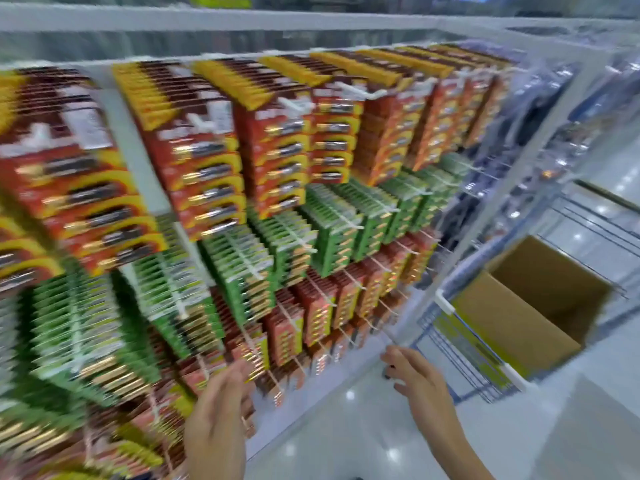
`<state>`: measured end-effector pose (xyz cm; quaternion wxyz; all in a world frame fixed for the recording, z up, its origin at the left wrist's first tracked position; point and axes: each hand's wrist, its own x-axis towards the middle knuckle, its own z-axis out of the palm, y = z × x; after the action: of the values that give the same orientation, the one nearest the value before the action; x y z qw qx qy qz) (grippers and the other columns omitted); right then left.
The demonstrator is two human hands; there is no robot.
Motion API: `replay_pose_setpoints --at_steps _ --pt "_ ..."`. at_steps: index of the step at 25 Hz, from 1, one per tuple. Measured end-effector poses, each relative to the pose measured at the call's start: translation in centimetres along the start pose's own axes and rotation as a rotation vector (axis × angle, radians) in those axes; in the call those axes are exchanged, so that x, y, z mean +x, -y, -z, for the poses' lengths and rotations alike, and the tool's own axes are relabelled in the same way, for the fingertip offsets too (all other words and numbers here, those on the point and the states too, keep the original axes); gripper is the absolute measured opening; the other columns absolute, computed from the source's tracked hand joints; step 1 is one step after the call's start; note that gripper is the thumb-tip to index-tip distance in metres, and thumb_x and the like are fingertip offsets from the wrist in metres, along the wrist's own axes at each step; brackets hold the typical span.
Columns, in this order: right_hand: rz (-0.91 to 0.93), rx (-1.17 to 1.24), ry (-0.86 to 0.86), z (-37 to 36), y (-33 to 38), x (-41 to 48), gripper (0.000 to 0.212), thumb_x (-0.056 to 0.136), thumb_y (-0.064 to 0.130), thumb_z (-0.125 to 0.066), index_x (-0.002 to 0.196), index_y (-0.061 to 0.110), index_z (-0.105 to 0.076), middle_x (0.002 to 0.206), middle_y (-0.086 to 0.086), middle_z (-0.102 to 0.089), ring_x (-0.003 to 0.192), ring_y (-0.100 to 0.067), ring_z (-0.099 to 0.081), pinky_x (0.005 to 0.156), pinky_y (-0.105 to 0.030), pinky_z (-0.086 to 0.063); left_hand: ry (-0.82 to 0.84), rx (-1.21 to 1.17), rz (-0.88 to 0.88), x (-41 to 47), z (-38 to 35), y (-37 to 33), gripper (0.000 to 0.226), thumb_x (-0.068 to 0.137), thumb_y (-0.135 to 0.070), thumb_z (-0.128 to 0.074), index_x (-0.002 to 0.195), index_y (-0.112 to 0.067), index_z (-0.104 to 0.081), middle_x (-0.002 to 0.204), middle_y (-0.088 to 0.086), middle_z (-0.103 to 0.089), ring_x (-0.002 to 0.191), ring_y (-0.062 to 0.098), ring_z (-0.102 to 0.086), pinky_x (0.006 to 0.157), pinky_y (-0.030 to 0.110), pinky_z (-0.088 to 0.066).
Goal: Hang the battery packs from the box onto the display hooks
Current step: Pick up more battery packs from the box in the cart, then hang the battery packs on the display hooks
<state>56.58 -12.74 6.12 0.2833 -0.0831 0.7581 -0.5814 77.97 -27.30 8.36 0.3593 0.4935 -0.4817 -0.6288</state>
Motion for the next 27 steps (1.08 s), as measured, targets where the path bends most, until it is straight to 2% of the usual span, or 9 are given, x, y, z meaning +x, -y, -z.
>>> replay_pose_setpoints --at_steps 5,8,9,11,14,17,20,24,27 --pt "-0.116 0.106 -0.249 7.6 -3.9 -1.5 0.016 0.100 0.023 -0.064 0.093 0.014 -0.075 0.094 -0.001 -0.078 0.091 -0.024 -0.069 0.077 -0.034 -0.045 0.360 -0.029 0.388 1.6 -9.2 3.6 0.020 0.108 -0.009 -0.047 0.104 -0.008 -0.067 0.109 0.012 -0.071 0.080 0.023 -0.064 0.070 0.029 -0.043" --pt "-0.184 0.211 -0.402 12.6 -5.1 -1.7 0.011 0.096 0.022 -0.071 0.088 0.017 -0.076 0.088 -0.002 -0.079 0.085 -0.022 -0.069 0.072 -0.032 -0.044 0.676 -0.010 0.621 1.9 -16.3 3.4 0.038 0.063 -0.033 -0.091 0.080 -0.008 -0.067 0.069 0.003 -0.069 0.046 0.017 -0.060 0.042 0.020 -0.042" --pt "-0.197 0.250 -0.450 14.2 -5.5 -1.7 0.009 0.093 0.024 -0.075 0.086 0.018 -0.077 0.085 -0.001 -0.079 0.082 -0.022 -0.068 0.071 -0.033 -0.043 0.746 0.008 0.684 1.7 -18.8 3.8 0.046 0.051 -0.034 -0.098 0.072 -0.007 -0.069 0.058 0.001 -0.066 0.046 0.018 -0.059 0.042 0.021 -0.043" --pt "-0.221 0.308 -0.523 17.8 -6.5 -1.5 0.014 0.092 0.024 -0.076 0.079 0.023 -0.079 0.082 -0.002 -0.079 0.080 -0.025 -0.066 0.073 -0.034 -0.043 0.908 0.002 0.685 0.7 -23.4 4.2 0.031 0.079 -0.028 -0.088 0.087 -0.001 -0.073 0.072 0.007 -0.072 0.065 0.018 -0.066 0.057 0.023 -0.050" --pt "-0.260 0.342 -0.576 22.2 -7.8 -0.8 0.032 0.097 0.022 -0.069 0.070 0.034 -0.079 0.086 -0.008 -0.078 0.083 -0.028 -0.066 0.078 -0.036 -0.046 0.874 0.150 0.667 -0.3 -29.0 6.5 0.023 0.112 -0.021 -0.036 0.125 -0.015 -0.054 0.119 -0.001 -0.064 0.093 -0.001 -0.066 0.089 0.022 -0.055" --pt "-0.293 0.359 -0.622 26.4 -8.7 0.1 0.030 0.097 0.022 -0.069 0.072 0.035 -0.079 0.086 -0.011 -0.078 0.081 -0.029 -0.067 0.078 -0.036 -0.048 0.978 0.335 0.533 -3.2 -34.1 7.1 0.024 0.111 -0.021 -0.039 0.129 -0.015 -0.054 0.122 0.001 -0.060 0.086 -0.003 -0.067 0.088 0.021 -0.057" --pt "-0.328 0.389 -0.675 29.7 -9.3 1.6 0.024 0.097 0.021 -0.069 0.076 0.022 -0.080 0.081 -0.004 -0.078 0.090 -0.034 -0.070 0.079 -0.036 -0.048 1.141 0.438 0.459 -4.1 -37.9 7.9 0.020 0.099 -0.017 -0.070 0.081 -0.010 -0.077 0.076 0.009 -0.070 0.051 0.010 -0.068 0.050 0.021 -0.055" --pt "-0.393 0.451 -0.728 33.2 -8.7 4.4 0.017 0.098 0.024 -0.068 0.088 0.014 -0.078 0.082 0.006 -0.079 0.099 -0.029 -0.069 0.082 -0.038 -0.048 0.897 0.457 0.528 -4.8 -43.8 8.7 0.020 0.111 -0.029 -0.045 0.123 -0.021 -0.059 0.126 0.006 -0.064 0.101 0.007 -0.067 0.081 0.025 -0.057" --pt "-0.415 0.477 -0.728 35.5 -8.3 7.7 0.018 0.098 0.025 -0.068 0.089 0.013 -0.077 0.088 0.000 -0.079 0.099 -0.029 -0.069 0.086 -0.040 -0.049 0.902 0.457 0.386 -5.5 -47.3 9.8 0.018 0.110 -0.020 -0.047 0.112 -0.019 -0.065 0.120 0.007 -0.068 0.100 0.015 -0.066 0.081 0.034 -0.054"
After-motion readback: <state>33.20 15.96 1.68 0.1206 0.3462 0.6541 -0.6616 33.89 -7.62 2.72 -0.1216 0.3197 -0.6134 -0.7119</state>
